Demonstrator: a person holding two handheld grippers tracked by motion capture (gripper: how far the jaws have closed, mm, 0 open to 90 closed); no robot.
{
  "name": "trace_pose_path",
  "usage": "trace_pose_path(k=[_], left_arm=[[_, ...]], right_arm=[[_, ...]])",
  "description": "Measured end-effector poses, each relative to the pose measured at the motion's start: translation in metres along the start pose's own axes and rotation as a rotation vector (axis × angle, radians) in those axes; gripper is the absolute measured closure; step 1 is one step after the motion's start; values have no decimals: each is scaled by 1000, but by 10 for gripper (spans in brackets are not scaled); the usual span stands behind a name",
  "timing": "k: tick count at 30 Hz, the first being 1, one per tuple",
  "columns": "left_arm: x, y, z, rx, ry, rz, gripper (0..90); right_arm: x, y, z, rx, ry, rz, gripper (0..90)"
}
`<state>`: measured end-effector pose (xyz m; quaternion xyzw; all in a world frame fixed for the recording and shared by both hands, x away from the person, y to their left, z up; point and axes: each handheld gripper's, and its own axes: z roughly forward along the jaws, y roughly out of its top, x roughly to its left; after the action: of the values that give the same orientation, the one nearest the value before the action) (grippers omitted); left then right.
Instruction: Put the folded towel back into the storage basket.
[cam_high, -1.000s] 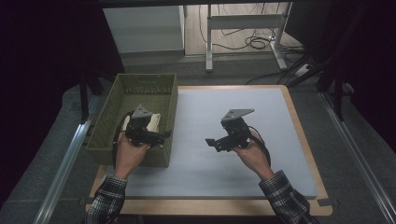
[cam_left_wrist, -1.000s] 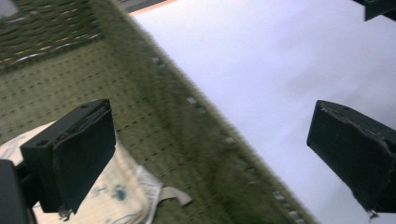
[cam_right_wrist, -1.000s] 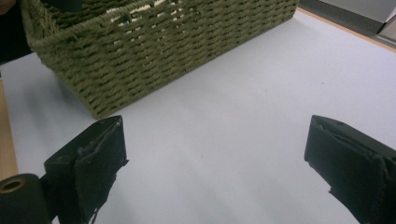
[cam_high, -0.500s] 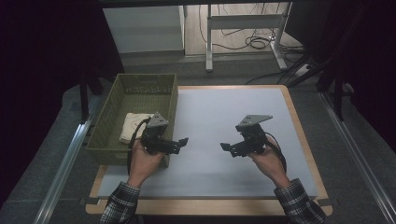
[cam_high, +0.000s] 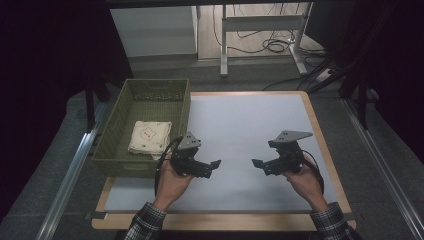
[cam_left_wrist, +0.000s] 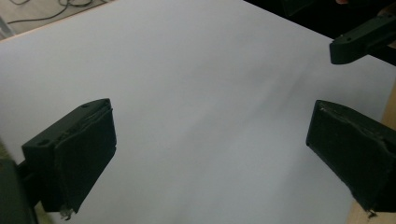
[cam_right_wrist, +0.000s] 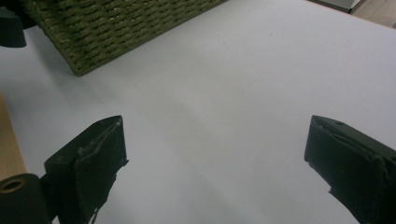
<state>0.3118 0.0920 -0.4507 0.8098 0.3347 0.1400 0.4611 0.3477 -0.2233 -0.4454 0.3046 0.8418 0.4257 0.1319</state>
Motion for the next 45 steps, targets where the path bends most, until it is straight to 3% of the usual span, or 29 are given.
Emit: trace_pose_path(k=[7,15,24,34,45], left_arm=[[-14,-10,16,12,-32,15,19],[-24,-26,25,21,-40,18,20],[-26,-48,31,50,-17,21,22],[-21,-70,36,78,2,-8,23],[-24,-85,44,144,5,12,22]], right_arm=[[-3,-19,-13,4,-21,14,57],[-1,-41,-21,17,-42,20,58],[0,-64,-14,34,-51,27,57],[1,-82,-6,45,-58,31,57],[3,-95,1,77,-67,32,57]])
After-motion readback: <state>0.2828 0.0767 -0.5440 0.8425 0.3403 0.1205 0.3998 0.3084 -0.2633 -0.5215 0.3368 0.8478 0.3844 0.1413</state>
